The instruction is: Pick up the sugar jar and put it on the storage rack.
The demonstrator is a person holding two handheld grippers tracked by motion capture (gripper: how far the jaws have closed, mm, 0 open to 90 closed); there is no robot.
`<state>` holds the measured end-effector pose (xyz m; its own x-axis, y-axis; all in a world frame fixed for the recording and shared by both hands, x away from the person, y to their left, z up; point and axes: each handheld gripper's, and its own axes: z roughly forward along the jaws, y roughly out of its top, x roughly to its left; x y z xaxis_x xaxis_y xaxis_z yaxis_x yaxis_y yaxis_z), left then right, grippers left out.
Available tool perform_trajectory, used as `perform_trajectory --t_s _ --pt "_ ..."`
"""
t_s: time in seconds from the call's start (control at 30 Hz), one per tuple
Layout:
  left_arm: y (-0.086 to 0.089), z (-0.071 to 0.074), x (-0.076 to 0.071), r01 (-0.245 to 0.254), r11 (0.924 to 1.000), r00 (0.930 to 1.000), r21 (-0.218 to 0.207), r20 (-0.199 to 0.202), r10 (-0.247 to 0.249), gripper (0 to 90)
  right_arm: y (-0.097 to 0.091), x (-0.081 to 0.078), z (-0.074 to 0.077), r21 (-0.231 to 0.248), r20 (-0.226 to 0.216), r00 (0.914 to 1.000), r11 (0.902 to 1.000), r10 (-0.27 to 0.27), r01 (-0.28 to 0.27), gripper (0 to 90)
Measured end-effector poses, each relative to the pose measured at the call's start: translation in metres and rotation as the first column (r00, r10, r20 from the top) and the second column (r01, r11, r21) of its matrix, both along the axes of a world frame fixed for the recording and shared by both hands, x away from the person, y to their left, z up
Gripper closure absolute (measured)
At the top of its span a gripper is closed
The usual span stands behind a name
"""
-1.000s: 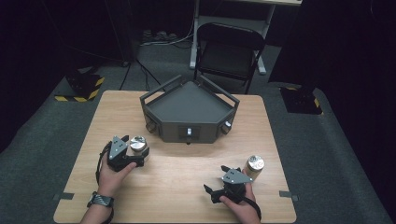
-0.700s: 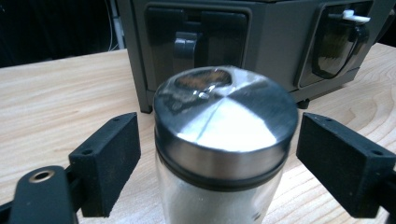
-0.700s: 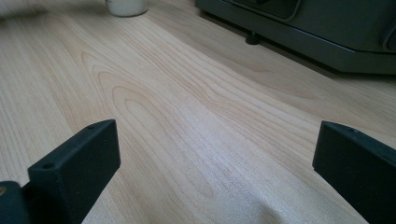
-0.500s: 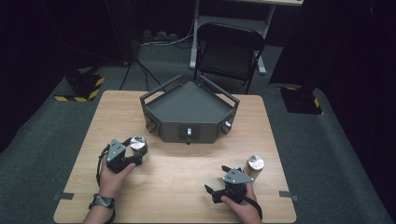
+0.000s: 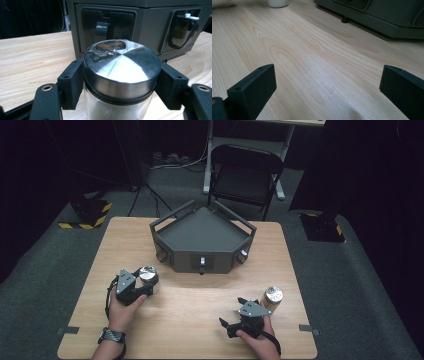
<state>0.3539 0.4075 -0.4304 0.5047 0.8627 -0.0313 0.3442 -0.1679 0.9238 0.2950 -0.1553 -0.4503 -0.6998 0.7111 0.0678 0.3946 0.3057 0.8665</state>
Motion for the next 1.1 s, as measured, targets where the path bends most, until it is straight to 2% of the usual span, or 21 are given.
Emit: perform_trajectory --t_s 0.33,0.43,0.6,0.7,0.97,1.1 --pt "0.001 0.002 0.000 -0.017 0.9995 0.9997 -0.028 -0.018 0.017 32.3 -0.001 0.000 0.000 0.004 -0.003 1.0000 1.0000 0.000 0.000 0.8" --pt "-0.001 0.005 -0.002 -0.009 0.9998 1.0000 -0.019 -0.001 0.009 32.2 -0.001 0.000 0.000 0.002 -0.002 1.0000 1.0000 -0.001 0.001 0.7" --pt "-0.007 0.018 -0.007 0.020 0.9997 0.9987 -0.014 0.046 -0.019 32.2 -0.001 0.001 0.000 0.001 -0.004 1.0000 1.0000 0.003 -0.003 0.8" --pt "-0.010 0.027 -0.008 0.034 0.9988 0.9974 -0.034 0.066 -0.031 32.2 -0.001 0.001 0.000 0.002 -0.004 1.0000 1.0000 0.003 -0.003 0.7" --pt "-0.021 0.050 -0.006 0.058 0.9969 0.9944 -0.053 0.091 -0.053 32.2 -0.002 0.002 0.000 0.006 -0.008 1.0000 1.0000 0.003 -0.003 0.7" --pt "-0.028 0.059 -0.003 0.063 0.9968 0.9933 -0.049 0.100 -0.058 32.2 -0.002 0.002 0.000 0.006 -0.008 0.9999 1.0000 0.006 -0.006 0.7"
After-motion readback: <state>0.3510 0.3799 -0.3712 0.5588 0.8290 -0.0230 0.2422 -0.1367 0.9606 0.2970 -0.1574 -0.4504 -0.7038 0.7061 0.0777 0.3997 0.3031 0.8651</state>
